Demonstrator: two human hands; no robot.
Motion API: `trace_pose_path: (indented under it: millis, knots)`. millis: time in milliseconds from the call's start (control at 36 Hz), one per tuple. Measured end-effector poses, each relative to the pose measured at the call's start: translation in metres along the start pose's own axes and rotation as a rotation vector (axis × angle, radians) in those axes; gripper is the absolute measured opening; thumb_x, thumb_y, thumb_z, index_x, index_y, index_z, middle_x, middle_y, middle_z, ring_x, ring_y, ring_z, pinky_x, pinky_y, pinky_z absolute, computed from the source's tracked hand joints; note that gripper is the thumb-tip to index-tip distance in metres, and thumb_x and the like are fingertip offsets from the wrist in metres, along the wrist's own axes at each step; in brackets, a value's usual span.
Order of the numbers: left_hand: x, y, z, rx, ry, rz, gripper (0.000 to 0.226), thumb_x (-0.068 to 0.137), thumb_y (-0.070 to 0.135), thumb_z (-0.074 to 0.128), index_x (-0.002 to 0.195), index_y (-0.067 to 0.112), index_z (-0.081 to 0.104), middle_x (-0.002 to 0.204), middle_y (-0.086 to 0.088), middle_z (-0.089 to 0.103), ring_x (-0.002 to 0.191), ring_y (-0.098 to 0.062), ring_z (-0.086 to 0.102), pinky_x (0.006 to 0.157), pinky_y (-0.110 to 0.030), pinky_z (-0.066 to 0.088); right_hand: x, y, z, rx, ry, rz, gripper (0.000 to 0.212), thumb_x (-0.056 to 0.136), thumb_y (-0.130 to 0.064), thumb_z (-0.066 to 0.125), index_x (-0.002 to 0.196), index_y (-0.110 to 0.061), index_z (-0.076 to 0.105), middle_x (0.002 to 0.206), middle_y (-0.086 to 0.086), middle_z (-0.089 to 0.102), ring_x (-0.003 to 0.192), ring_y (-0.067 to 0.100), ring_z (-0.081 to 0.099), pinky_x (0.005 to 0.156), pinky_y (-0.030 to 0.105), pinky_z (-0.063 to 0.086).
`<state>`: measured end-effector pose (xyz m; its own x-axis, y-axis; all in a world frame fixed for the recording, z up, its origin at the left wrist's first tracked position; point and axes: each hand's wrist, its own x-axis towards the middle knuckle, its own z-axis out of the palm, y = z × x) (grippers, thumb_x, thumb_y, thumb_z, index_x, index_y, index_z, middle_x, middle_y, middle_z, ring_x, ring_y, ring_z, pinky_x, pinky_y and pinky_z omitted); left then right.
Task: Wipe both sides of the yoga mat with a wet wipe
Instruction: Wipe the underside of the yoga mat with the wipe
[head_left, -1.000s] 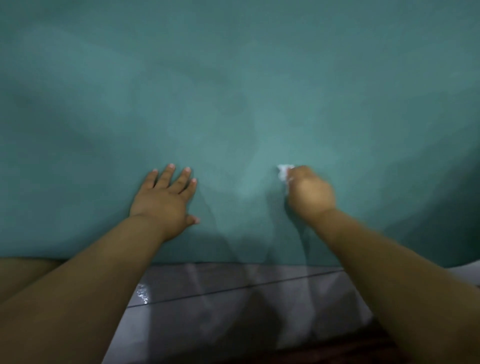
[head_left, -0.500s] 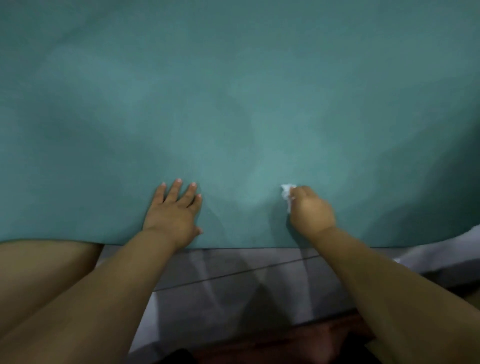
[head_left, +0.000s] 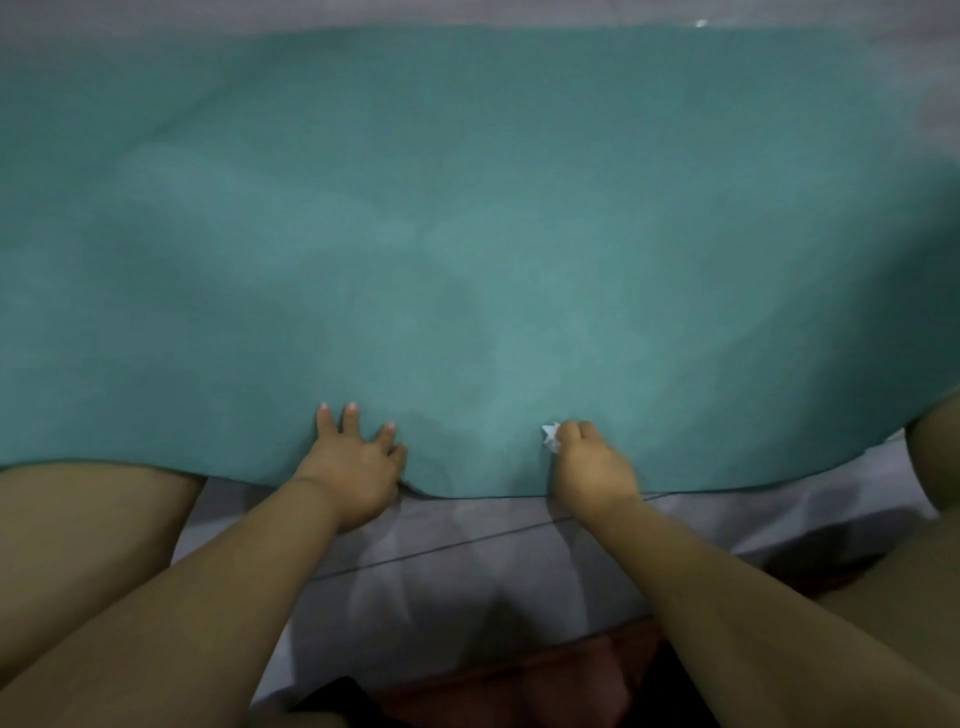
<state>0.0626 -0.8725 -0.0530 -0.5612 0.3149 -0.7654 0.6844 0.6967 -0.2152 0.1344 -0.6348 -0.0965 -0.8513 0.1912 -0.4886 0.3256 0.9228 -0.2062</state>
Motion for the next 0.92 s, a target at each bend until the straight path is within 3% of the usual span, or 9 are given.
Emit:
trace_pose_path:
  millis: [139,222,278,389,444,556,611,750,917]
  knots:
    - [-0.011,-0.007,-0.012,-0.126,0.126,-0.001,0.032,0.102,0.031,0.024,0.128,0.021,0.041,0.143,0.0,0.043,0.131,-0.036,0.035,0.108,-0.058,0.022,-0.007,0.023,-0.009,0.106,-0.002,0.105,0.028,0.09,-0.002,0.04,0.118,-0.005,0.041,0.123,0.018,0.034,0.094,0.04,0.055,0.082,0.043,0.041]
    - [-0.02,-0.012,-0.022,-0.254,0.23,-0.014,0.03,0.102,0.037,0.027,0.119,0.022,0.046,0.133,-0.003,0.054,0.122,-0.027,0.048,0.105,-0.048,0.032,-0.017,0.014,-0.005,0.208,-0.022,0.012,0.046,0.087,-0.001,0.042,0.132,-0.008,0.036,0.123,0.016,0.028,0.096,0.039,0.053,0.093,0.04,0.041]
    - [-0.025,-0.015,-0.026,-0.304,0.317,-0.024,0.03,0.101,0.039,0.03,0.119,0.022,0.048,0.128,-0.004,0.058,0.118,-0.025,0.053,0.099,-0.039,0.039,-0.022,0.009,0.0,0.218,-0.089,-0.088,0.066,0.085,0.0,0.041,0.146,-0.016,0.021,0.128,0.015,0.022,0.105,0.037,0.05,0.101,0.035,0.036]
    - [-0.034,-0.017,-0.03,-0.361,0.415,-0.006,0.029,0.101,0.038,0.034,0.117,0.021,0.051,0.126,-0.004,0.06,0.116,-0.024,0.055,0.092,-0.034,0.042,-0.029,0.001,0.001,0.168,-0.173,-0.119,0.083,0.081,-0.001,0.047,0.149,-0.029,0.009,0.138,0.015,0.01,0.118,0.035,0.045,0.105,0.028,0.032]
    - [-0.039,-0.019,-0.033,-0.376,0.439,-0.007,0.029,0.101,0.038,0.034,0.117,0.021,0.051,0.126,-0.005,0.06,0.115,-0.025,0.055,0.092,-0.034,0.041,-0.031,0.0,-0.003,0.154,-0.148,-0.088,0.078,0.081,-0.001,0.049,0.148,-0.026,0.017,0.138,0.014,0.01,0.12,0.034,0.045,0.105,0.027,0.031]
    - [-0.051,-0.021,-0.037,-0.446,0.501,-0.01,0.03,0.1,0.038,0.036,0.117,0.02,0.053,0.126,-0.004,0.06,0.115,-0.026,0.055,0.095,-0.036,0.041,-0.034,0.005,-0.018,0.063,0.019,0.041,0.046,0.086,0.001,0.04,0.129,-0.016,0.038,0.122,0.014,0.025,0.092,0.038,0.057,0.088,0.04,0.045]
    - [-0.056,-0.022,-0.04,-0.441,0.533,-0.021,0.03,0.1,0.038,0.036,0.118,0.021,0.054,0.124,-0.003,0.061,0.113,-0.027,0.056,0.094,-0.036,0.04,-0.034,0.013,-0.028,-0.008,0.072,0.101,0.035,0.092,-0.003,0.036,0.125,-0.015,0.04,0.12,0.015,0.029,0.092,0.039,0.058,0.084,0.042,0.045]
    - [-0.066,-0.024,-0.042,-0.471,0.627,-0.013,0.03,0.099,0.038,0.038,0.115,0.02,0.057,0.121,-0.002,0.063,0.111,-0.026,0.058,0.091,-0.033,0.04,-0.034,0.026,-0.072,-0.167,0.18,0.145,0.036,0.092,-0.007,0.039,0.125,-0.02,0.041,0.117,0.013,0.041,0.098,0.039,0.058,0.082,0.042,0.047]
    - [-0.068,-0.027,-0.044,-0.67,0.707,0.049,0.036,0.098,0.04,0.041,0.12,0.018,0.06,0.124,-0.006,0.062,0.112,-0.025,0.057,0.089,-0.029,0.042,-0.035,0.016,-0.153,-0.169,0.466,0.13,0.029,0.091,-0.009,0.04,0.116,-0.018,0.051,0.113,0.014,0.045,0.093,0.04,0.057,0.075,0.041,0.046]
